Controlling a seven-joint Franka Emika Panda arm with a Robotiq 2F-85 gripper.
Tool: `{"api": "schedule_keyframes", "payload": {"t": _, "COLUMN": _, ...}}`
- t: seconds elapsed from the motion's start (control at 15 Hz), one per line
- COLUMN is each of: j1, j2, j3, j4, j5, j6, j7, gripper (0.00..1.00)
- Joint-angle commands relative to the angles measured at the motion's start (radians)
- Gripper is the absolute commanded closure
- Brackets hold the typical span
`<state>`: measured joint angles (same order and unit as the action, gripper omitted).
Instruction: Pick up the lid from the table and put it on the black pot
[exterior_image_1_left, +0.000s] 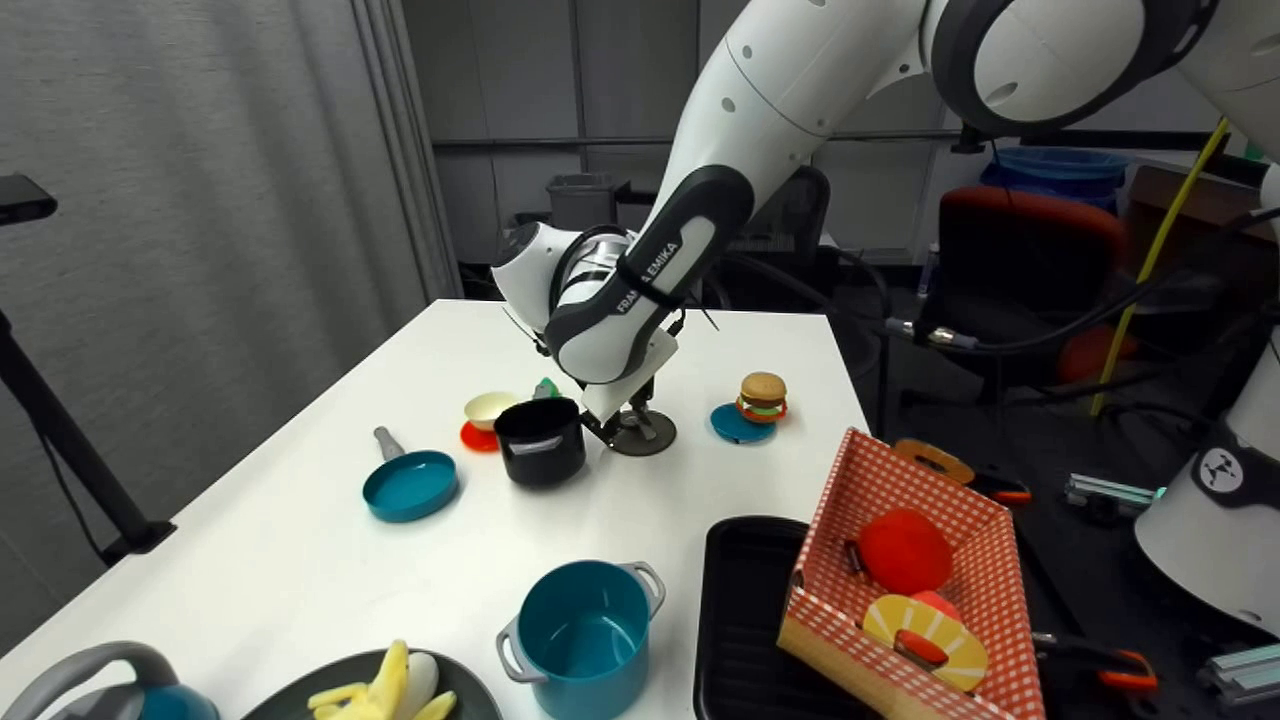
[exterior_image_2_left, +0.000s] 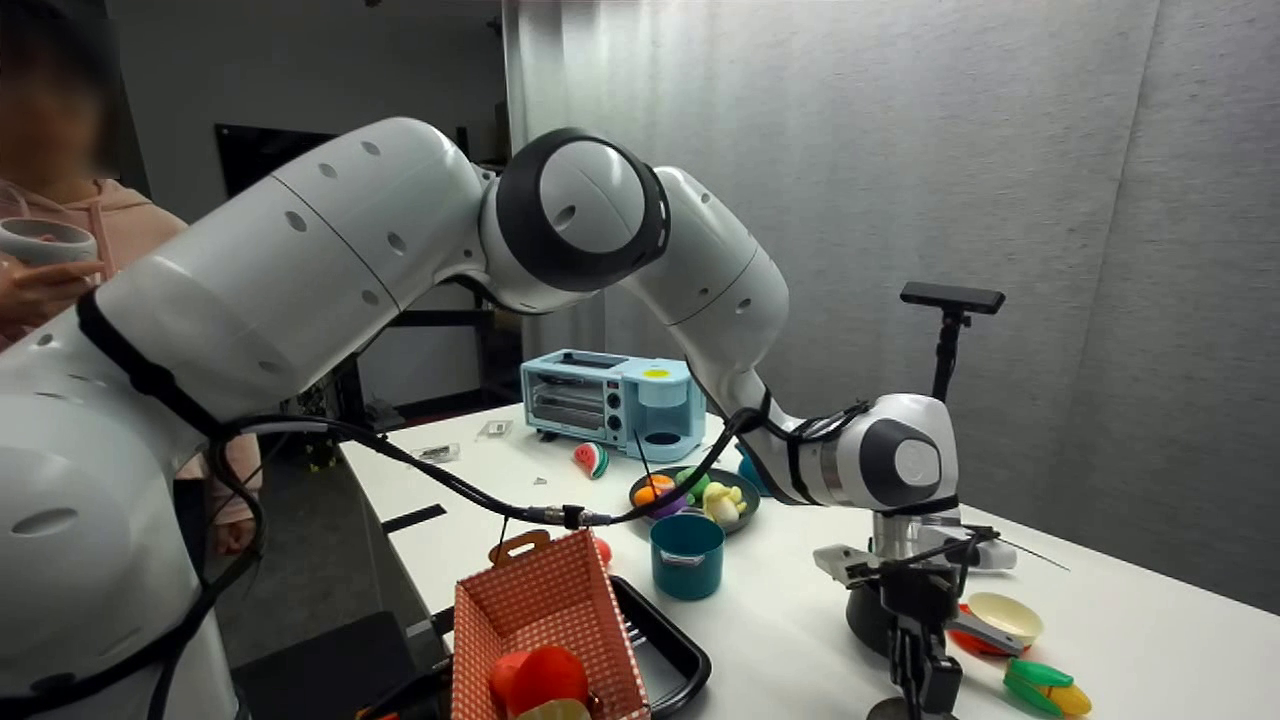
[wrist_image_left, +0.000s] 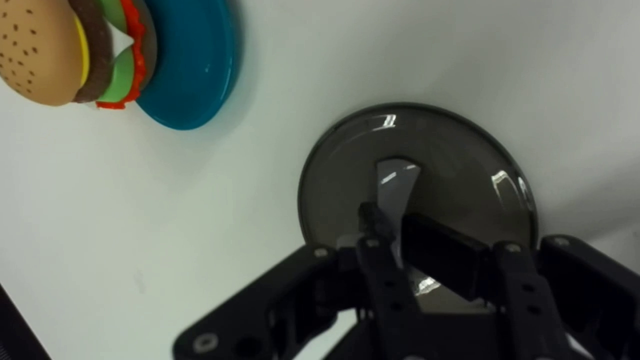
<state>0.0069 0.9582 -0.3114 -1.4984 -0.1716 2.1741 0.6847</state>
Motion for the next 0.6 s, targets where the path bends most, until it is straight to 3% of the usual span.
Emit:
{"api": "schedule_keyframes", "payload": {"t": 0.0, "j1": -0.003, "j2": 0.025, "j3": 0.002, "j4": 0.018, "j5": -0.010, "j6": 0.023, "j7": -0.006, "gripper": 0.96}}
{"api": "schedule_keyframes", "payload": {"t": 0.2, "j1": -0.004, "j2": 0.025, "j3": 0.003, "j4": 0.017, "j5": -0.014, "j6": 0.028, "j7": -0.023, "gripper": 0.96}}
{"api": "schedule_keyframes", "payload": {"t": 0.27, "j1": 0.033, "j2": -0.174, "j3": -0.033, "j4": -0.160, "j5": -0.054, "j6": 0.026, "j7": -0.046, "gripper": 0.96}}
{"api": "schedule_keyframes", "payload": {"t": 0.53, "j1": 0.047, "j2": -0.308, "j3": -0.066, "j4": -0.243, "j5": -0.144, "j6": 0.029, "j7": -0.064, "gripper": 0.96}}
